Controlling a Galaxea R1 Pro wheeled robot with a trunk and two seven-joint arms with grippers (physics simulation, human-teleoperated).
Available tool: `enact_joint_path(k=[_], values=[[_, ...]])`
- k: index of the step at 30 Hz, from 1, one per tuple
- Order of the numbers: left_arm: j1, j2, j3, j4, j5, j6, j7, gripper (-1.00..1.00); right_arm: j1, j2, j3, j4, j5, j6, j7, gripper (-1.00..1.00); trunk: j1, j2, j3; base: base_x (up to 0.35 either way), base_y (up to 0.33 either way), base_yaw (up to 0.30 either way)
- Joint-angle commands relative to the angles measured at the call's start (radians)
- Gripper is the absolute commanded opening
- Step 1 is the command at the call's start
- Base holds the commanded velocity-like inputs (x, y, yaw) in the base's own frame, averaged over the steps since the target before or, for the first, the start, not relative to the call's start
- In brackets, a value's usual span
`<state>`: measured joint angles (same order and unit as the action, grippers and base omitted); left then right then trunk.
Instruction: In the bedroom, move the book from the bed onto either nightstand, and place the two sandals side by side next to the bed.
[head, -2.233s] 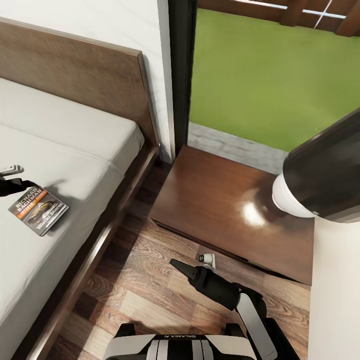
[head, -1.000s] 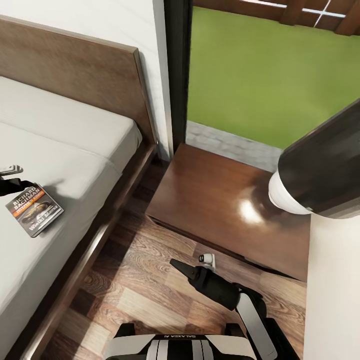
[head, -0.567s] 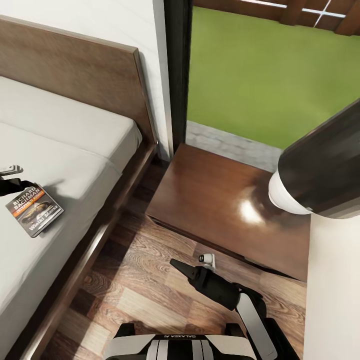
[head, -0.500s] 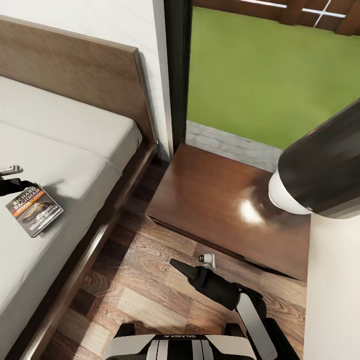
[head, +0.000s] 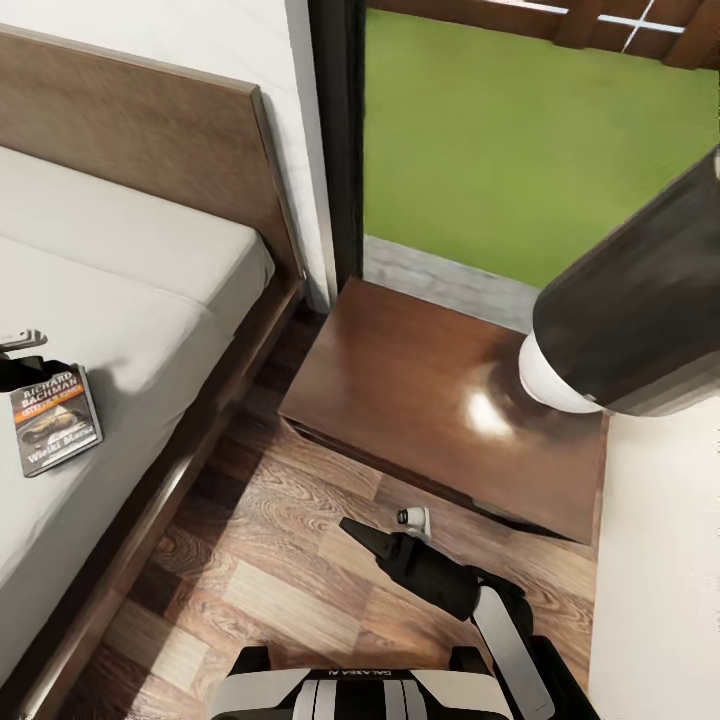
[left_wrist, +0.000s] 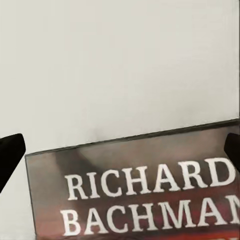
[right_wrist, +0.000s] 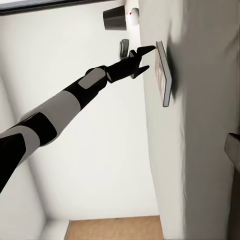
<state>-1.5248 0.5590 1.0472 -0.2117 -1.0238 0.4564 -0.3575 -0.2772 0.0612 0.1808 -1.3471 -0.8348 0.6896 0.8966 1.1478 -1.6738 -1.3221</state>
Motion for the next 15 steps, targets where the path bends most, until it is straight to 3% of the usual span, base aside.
enact_joint_path(k=[1,15], values=[[0.0,-0.001,-0.003,0.078,-0.029,0.002,-0.006,1.0,0.0,0.0,0.0,0.0,-0.006,0.006,-0.001,1.0,0.0,0.0,-0.001,-0.108,-0.13,0.0],[0.0,-0.001,-0.003,0.078,-0.029,0.002,-0.006,1.0,0.0,0.0,0.0,0.0,-0.006,0.005,-0.001,1.0,0.0,0.0,-0.001,-0.032,-0.046,0.0]])
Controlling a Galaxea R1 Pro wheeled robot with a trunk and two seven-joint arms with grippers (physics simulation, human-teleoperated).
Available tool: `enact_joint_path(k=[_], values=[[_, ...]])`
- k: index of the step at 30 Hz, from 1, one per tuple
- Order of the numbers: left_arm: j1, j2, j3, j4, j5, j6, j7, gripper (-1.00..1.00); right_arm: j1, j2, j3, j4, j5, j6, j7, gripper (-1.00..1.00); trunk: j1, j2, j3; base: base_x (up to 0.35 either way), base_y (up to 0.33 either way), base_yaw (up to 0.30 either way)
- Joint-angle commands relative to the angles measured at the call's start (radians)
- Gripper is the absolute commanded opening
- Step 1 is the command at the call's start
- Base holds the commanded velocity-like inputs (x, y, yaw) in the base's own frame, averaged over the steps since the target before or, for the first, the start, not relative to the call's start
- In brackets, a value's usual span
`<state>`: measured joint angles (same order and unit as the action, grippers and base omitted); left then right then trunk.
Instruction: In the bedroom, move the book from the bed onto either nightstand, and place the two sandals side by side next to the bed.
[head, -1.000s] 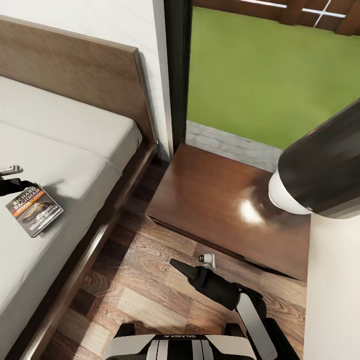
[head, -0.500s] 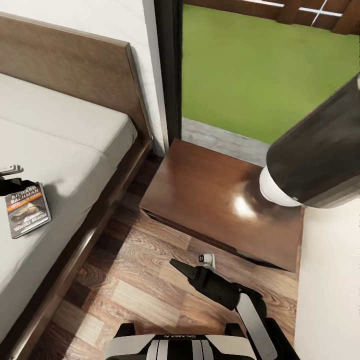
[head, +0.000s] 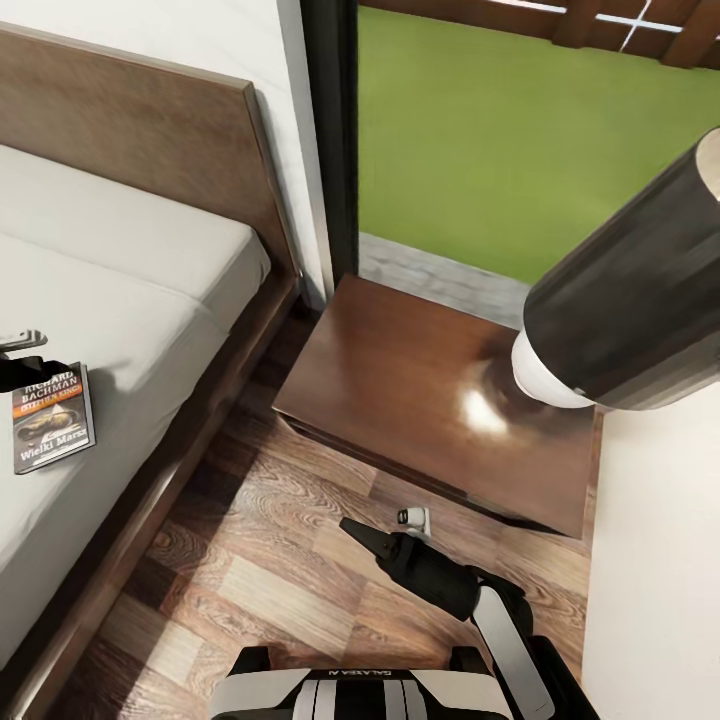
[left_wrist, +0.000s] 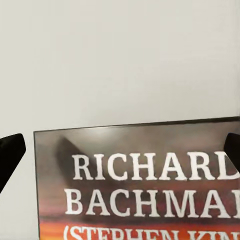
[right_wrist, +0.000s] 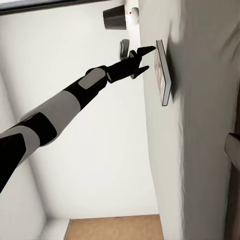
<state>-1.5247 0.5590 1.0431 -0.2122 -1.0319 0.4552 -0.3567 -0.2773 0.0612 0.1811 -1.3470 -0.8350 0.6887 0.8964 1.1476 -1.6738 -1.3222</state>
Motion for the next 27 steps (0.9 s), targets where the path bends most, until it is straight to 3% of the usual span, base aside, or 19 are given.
enact_joint_path(k=[1,27], values=[[0.0,-0.001,0.002,0.079,-0.021,0.003,-0.007,1.0,0.0,0.0,0.0,0.0,-0.006,0.006,-0.001,1.0,0.0,0.0,-0.001,-0.004,-0.006,0.0],[0.0,-0.001,0.002,0.079,-0.02,0.003,-0.007,1.0,0.0,0.0,0.0,0.0,-0.006,0.006,0.0,1.0,0.0,0.0,-0.001,-0.011,-0.013,0.0]])
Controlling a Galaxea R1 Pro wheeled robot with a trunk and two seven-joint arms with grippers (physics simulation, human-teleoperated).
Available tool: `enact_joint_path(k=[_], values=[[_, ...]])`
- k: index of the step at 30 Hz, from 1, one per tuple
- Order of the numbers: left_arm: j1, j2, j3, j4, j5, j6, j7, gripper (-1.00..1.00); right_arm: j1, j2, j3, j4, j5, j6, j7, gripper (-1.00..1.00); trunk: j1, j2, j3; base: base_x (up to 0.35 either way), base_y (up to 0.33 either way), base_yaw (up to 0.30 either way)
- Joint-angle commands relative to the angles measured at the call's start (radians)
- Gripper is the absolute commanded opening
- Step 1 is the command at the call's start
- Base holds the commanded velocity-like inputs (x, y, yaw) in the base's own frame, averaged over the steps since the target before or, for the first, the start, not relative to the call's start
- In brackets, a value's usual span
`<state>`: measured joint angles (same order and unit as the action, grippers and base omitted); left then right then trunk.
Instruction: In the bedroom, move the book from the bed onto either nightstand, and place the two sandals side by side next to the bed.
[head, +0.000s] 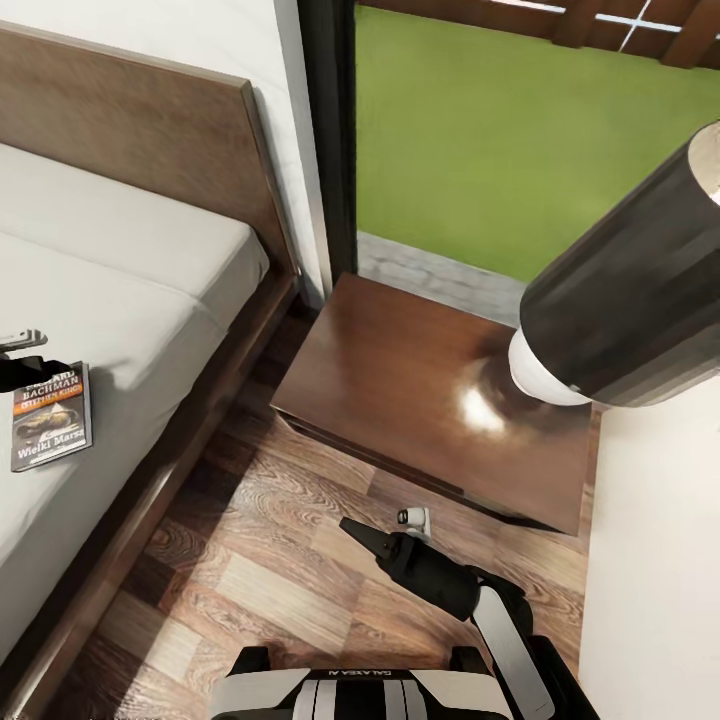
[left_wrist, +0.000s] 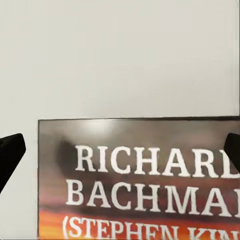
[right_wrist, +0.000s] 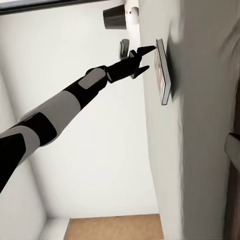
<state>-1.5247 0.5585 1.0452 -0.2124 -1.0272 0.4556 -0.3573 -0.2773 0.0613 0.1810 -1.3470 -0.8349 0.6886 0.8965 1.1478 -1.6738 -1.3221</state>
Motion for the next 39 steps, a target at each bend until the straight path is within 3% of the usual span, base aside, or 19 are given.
enact_joint_path(k=[1,39], values=[[0.0,-0.001,-0.001,0.079,-0.025,0.003,-0.006,1.0,0.0,0.0,0.0,0.0,-0.006,0.006,-0.001,1.0,0.0,0.0,-0.001,-0.099,-0.116,0.0],[0.0,-0.001,-0.001,0.079,-0.025,0.003,-0.006,1.0,0.0,0.0,0.0,0.0,-0.005,0.006,-0.001,1.0,0.0,0.0,-0.001,-0.017,-0.02,0.0]])
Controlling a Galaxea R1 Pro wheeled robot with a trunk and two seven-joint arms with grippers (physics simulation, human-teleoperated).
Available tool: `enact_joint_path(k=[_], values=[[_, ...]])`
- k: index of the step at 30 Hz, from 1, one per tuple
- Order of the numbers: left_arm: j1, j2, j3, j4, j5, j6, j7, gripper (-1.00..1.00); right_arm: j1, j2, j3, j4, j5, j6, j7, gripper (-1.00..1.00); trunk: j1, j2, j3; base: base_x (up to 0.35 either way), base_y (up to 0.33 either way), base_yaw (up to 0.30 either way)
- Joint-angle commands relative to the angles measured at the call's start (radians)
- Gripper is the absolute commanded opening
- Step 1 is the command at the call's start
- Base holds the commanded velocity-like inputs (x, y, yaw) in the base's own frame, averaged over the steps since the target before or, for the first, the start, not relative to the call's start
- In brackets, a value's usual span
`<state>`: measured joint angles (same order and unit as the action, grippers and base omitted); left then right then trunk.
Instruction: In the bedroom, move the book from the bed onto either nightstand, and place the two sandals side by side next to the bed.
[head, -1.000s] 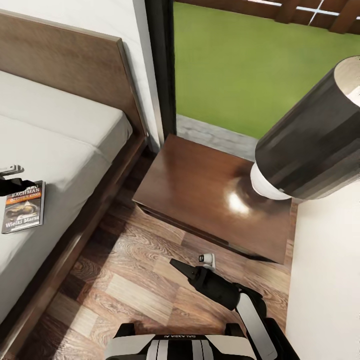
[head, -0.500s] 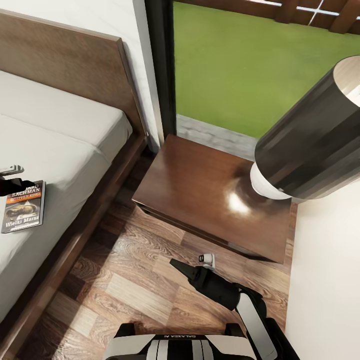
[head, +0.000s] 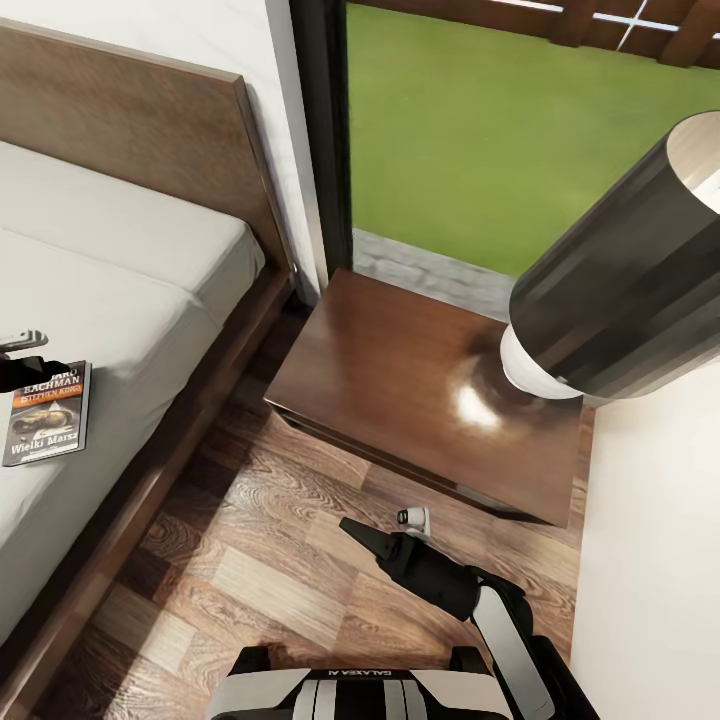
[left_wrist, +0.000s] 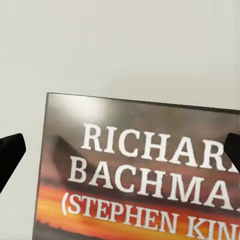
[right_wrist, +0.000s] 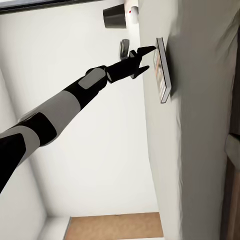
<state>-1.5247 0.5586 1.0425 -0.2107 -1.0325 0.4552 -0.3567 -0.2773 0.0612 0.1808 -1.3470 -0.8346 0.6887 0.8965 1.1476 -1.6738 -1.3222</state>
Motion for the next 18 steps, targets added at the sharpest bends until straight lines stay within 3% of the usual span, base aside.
enact_joint_path(k=[1,8,18], values=[[0.0,-0.001,0.002,0.077,-0.02,0.004,-0.007,1.0,0.0,0.0,0.0,0.0,-0.006,0.006,-0.001,1.0,0.0,0.0,-0.001,0.0,0.0,0.0],[0.0,-0.002,0.002,0.078,-0.019,0.009,-0.007,1.0,0.0,0.0,-0.001,0.0,-0.005,0.006,-0.001,1.0,0.0,0.0,-0.001,0.0,0.0,0.0],[0.0,-0.006,0.001,0.079,-0.018,0.02,-0.007,1.0,0.0,0.0,0.0,0.0,-0.006,0.006,-0.001,1.0,-0.038,0.07,0.031,0.0,0.0,0.0]])
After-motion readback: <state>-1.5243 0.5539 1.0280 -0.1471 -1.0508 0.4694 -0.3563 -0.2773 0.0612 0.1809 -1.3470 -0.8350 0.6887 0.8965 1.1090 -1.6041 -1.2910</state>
